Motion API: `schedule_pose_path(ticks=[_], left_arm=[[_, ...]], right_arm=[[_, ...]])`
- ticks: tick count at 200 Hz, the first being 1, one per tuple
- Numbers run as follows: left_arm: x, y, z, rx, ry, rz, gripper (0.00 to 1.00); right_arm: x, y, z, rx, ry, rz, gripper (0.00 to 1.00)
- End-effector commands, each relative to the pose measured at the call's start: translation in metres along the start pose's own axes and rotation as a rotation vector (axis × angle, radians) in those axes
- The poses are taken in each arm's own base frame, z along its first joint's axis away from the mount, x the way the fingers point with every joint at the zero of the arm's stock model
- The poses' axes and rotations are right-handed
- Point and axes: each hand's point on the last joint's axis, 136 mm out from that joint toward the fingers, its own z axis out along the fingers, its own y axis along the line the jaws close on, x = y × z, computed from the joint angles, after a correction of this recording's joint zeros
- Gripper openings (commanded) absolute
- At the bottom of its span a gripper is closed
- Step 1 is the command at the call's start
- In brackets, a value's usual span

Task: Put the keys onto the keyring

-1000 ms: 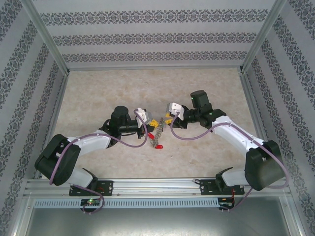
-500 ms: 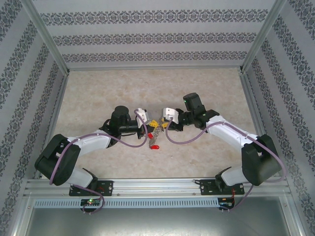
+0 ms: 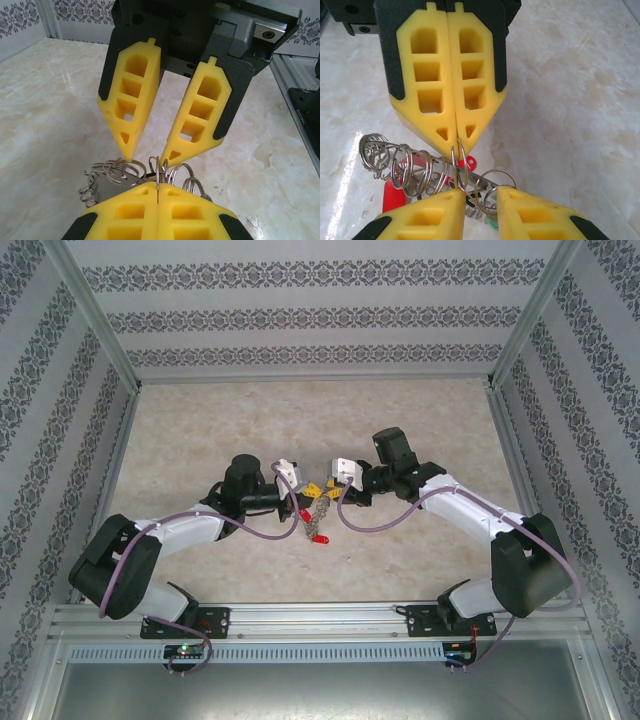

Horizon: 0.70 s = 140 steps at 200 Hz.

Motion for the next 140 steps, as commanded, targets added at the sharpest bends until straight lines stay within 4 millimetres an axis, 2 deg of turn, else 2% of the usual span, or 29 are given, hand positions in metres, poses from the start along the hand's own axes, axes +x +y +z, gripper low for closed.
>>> schedule_pose_path(ticks=[1, 38, 74, 94, 116, 140], left_arm=[[-0.029, 0.001, -0.003, 0.018, -0.06, 0.072, 0.0], [-0.027, 0.006, -0.003, -0.001, -0.054, 0.064, 0.0], [-0.027, 0.008, -0.002, -0.002, -0.052, 0.062, 0.0], [-0.029, 0.007, -0.001, 0.007, -0.059, 0.061, 0.0], [-0.028, 0.007, -0.001, 0.006, -0.056, 0.06, 0.0], [-0.028, 0.007, -0.003, -0.004, -0.064, 0.058, 0.0]], right_arm=[[-0.031, 0.003, -0.004, -0.06, -0.107, -0.015, 0.25], [-0.032, 0.008, -0.006, -0.083, -0.111, 0.0, 0.31], [-0.028, 0.009, -0.003, -0.06, -0.093, -0.007, 0.29], [-0.037, 0.008, -0.001, -0.044, -0.117, -0.006, 0.28], [-0.026, 0.005, 0.005, -0.032, -0.063, -0.004, 0.22], [-0.016, 0.004, 0.004, -0.022, -0.035, 0.005, 0.22]])
